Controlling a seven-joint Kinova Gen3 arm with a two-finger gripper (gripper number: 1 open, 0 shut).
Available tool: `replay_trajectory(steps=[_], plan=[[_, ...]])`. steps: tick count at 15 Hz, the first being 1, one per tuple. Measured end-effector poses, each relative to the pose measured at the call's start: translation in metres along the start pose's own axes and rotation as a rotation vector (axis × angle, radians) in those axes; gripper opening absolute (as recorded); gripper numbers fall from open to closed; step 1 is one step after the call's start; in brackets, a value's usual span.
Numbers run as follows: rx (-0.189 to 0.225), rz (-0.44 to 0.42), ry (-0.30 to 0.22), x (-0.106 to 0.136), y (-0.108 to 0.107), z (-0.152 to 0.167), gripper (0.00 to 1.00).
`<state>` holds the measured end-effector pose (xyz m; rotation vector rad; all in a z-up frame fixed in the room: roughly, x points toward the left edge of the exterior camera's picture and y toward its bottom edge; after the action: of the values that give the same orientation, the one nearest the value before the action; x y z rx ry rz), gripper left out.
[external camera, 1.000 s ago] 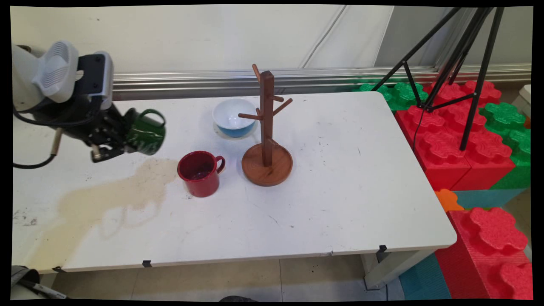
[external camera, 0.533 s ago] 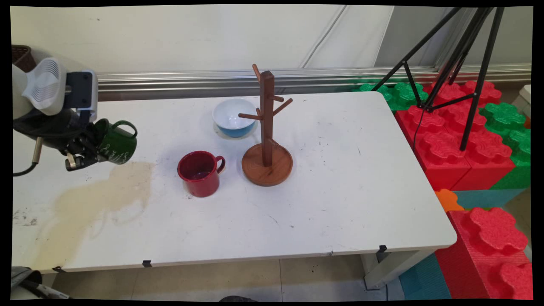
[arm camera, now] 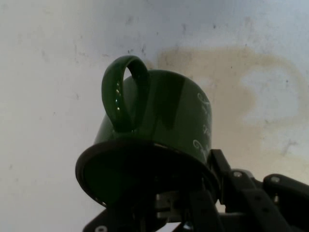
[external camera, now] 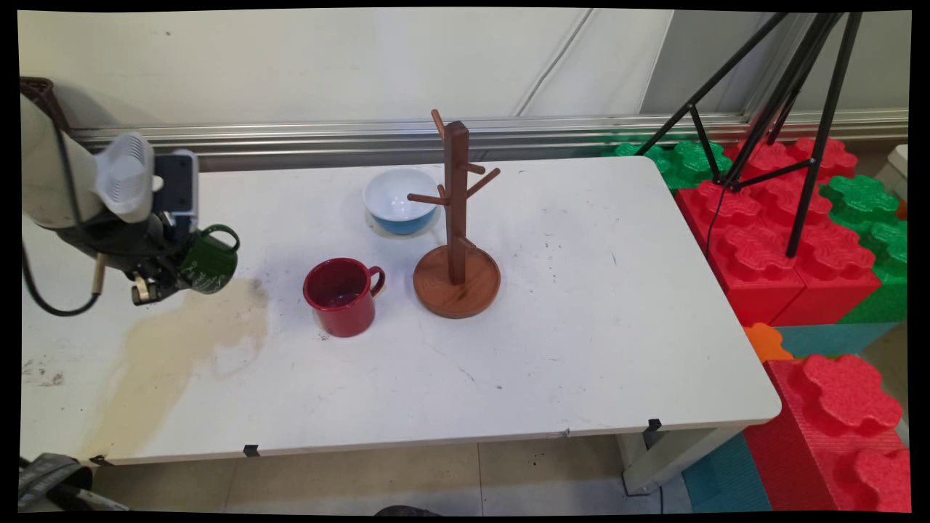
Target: Place the picked object on the table
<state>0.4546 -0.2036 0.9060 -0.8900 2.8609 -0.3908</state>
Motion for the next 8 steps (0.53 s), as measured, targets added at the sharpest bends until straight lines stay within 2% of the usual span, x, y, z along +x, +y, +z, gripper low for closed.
replay_trajectory(steps=[8], plan=[[-0.015, 0.015, -0.059, 0.025, 0.001, 0.037, 0.00]])
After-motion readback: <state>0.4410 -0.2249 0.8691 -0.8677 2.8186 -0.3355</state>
